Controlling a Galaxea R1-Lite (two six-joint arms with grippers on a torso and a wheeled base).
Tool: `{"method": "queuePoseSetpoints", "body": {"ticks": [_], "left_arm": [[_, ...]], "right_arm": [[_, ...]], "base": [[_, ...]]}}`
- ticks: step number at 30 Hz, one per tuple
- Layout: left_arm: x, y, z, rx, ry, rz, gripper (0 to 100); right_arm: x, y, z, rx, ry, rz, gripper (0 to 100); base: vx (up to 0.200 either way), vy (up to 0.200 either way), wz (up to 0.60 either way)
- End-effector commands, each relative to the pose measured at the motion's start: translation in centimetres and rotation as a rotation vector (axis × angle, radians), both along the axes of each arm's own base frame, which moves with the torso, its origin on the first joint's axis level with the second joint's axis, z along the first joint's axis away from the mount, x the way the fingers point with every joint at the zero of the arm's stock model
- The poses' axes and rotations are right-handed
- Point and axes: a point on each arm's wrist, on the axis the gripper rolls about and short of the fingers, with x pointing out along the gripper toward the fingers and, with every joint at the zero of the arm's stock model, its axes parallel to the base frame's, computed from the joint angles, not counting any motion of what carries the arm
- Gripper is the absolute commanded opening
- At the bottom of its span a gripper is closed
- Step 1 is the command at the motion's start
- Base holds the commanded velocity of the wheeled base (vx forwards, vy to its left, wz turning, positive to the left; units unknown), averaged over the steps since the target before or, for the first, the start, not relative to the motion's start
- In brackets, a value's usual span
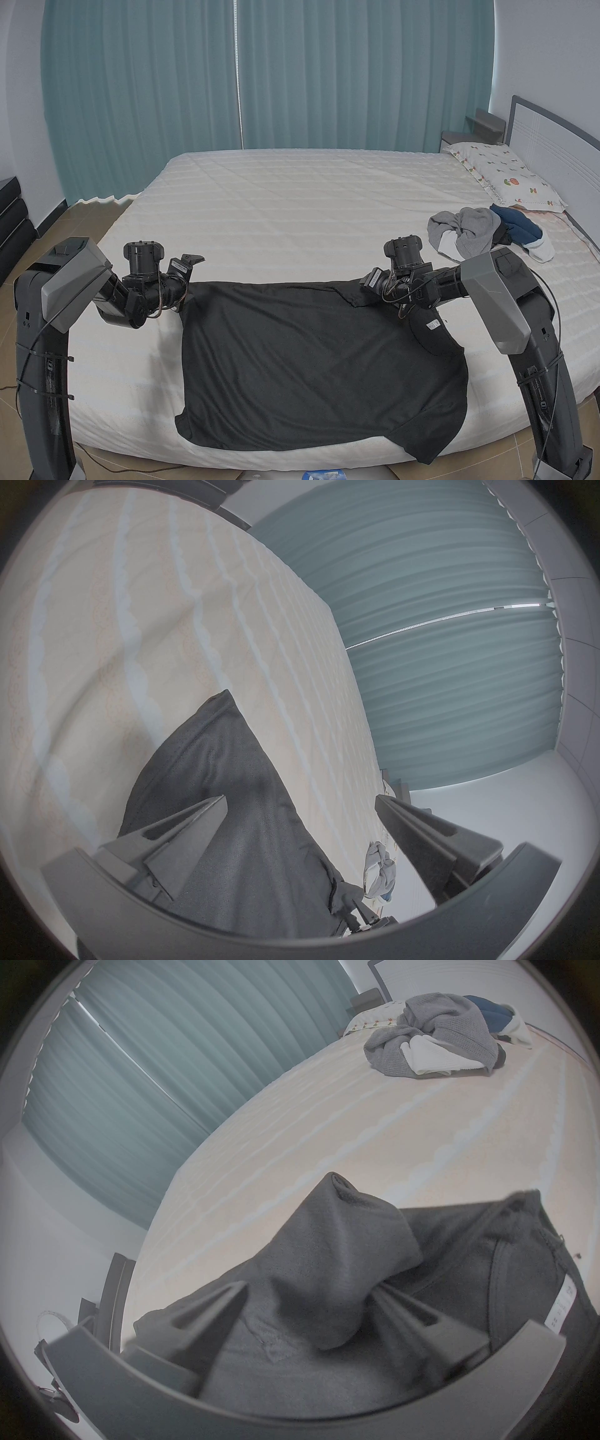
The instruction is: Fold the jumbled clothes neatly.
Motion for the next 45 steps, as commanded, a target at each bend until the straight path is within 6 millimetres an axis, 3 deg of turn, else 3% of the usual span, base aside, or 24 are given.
{"method": "queuePoseSetpoints", "body": {"ticks": [1,6,10,17,23,25,26,31,36,37,38,45], "left_arm": [[0.0,0.0,0.0,0.001,-0.001,0.0,100],[0.0,0.0,0.0,0.001,-0.001,0.0,100],[0.0,0.0,0.0,0.001,-0.001,0.0,100],[0.0,0.0,0.0,0.001,-0.003,0.0,100],[0.0,0.0,0.0,0.001,-0.003,0.0,100],[0.0,0.0,0.0,0.001,-0.001,0.0,100],[0.0,0.0,0.0,0.001,-0.001,0.0,100],[0.0,-0.1,0.0,0.003,-0.002,-0.001,100],[0.0,-0.1,0.0,0.003,-0.002,-0.001,100],[0.0,-0.1,0.0,0.003,-0.002,-0.001,100],[0.0,-0.1,0.0,0.002,-0.002,-0.003,100],[0.0,-0.1,0.0,0.002,-0.002,-0.003,100]], "right_arm": [[0.6,0.1,-0.3,0.014,-0.017,-0.007,0],[1.3,-0.6,-0.5,0.02,-0.046,-0.03,0],[2.5,-0.8,1.5,0.065,-0.267,-0.046,0],[3.5,-2.4,1.9,0.043,-0.417,-0.052,0],[3.6,-2.8,-2.7,-0.042,-0.373,-0.022,0],[3.5,-2.8,-3.3,-0.056,-0.363,-0.014,0],[3.5,-2.8,-3.3,-0.056,-0.363,-0.014,100],[3.9,-4.4,-2.4,-0.065,-0.369,-0.05,100],[4.1,-5.7,1.3,-0.067,-0.39,-0.101,100],[4.1,-5.7,1.3,-0.067,-0.39,-0.101,100],[3.7,-6.1,2.4,-0.067,-0.38,-0.106,100],[1.6,-8.0,3.6,-0.077,-0.306,-0.107,100]], "base": [[0.0,0.0,0.0],[0.0,0.0,0.0],[0.0,0.0,0.0],[0.0,0.0,0.0],[0.0,0.0,0.0],[0.0,0.0,0.0],[0.0,0.0,0.0],[0.0,0.0,0.0],[0.0,0.0,0.0],[0.0,0.0,0.0],[0.0,0.0,0.0],[0.0,0.0,0.0]]}}
